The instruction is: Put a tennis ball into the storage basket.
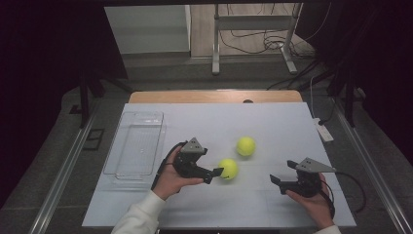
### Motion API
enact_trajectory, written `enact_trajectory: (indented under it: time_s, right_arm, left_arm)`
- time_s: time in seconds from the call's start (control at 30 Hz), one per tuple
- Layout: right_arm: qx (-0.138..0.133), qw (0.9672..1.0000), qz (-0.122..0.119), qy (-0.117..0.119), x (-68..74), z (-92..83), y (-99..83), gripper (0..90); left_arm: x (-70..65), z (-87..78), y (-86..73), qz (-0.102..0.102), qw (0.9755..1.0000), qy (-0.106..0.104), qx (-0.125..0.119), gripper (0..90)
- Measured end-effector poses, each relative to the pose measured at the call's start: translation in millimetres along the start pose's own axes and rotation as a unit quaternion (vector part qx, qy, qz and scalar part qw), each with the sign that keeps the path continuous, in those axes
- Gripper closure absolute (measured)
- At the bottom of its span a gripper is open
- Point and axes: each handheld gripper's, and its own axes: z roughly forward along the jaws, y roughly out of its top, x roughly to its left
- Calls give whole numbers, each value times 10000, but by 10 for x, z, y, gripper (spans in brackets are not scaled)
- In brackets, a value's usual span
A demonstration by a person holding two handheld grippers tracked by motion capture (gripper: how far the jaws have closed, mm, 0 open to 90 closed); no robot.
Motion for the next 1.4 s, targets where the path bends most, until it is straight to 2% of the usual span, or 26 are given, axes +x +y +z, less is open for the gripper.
enact_trajectory:
  time_s: [0.13,0.33,0.73,1.2,1.4]
  right_arm:
    - [-1,10000,2,0,-1,-3,-1,123]
    - [4,10000,8,3,-6,-3,-4,123]
    - [39,10000,0,-8,-1,4,-9,124]
    - [65,10000,-21,-8,-3,9,-15,124]
    - [68,10000,-22,-5,-5,9,-16,123]
  left_arm:
    - [-31,59,46,71,10000,-66,13,85]
    - [-30,114,61,63,9999,-110,47,86]
    - [-26,206,64,76,9998,-103,167,83]
    - [5,367,33,72,9988,-126,463,65]
    - [0,487,8,42,9981,-100,600,58]
